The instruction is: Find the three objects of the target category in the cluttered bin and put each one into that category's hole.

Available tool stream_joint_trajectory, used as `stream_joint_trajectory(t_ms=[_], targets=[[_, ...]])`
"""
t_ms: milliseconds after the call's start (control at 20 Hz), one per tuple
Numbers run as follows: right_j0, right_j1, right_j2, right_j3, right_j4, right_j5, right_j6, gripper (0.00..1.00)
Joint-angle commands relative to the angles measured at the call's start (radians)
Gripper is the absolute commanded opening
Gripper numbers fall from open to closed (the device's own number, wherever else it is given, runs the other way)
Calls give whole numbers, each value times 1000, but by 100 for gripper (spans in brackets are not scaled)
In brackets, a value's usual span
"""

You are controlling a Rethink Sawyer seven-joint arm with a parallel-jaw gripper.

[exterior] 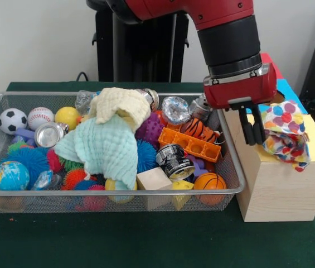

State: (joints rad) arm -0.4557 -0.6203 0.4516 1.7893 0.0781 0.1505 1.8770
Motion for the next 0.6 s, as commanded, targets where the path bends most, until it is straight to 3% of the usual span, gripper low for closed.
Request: stream_joint_trajectory(t_ms=[50, 600], targets=[[-14, 27, 79, 95, 68, -63, 254, 0], [-15, -4, 105, 190, 70, -87, 250, 0]])
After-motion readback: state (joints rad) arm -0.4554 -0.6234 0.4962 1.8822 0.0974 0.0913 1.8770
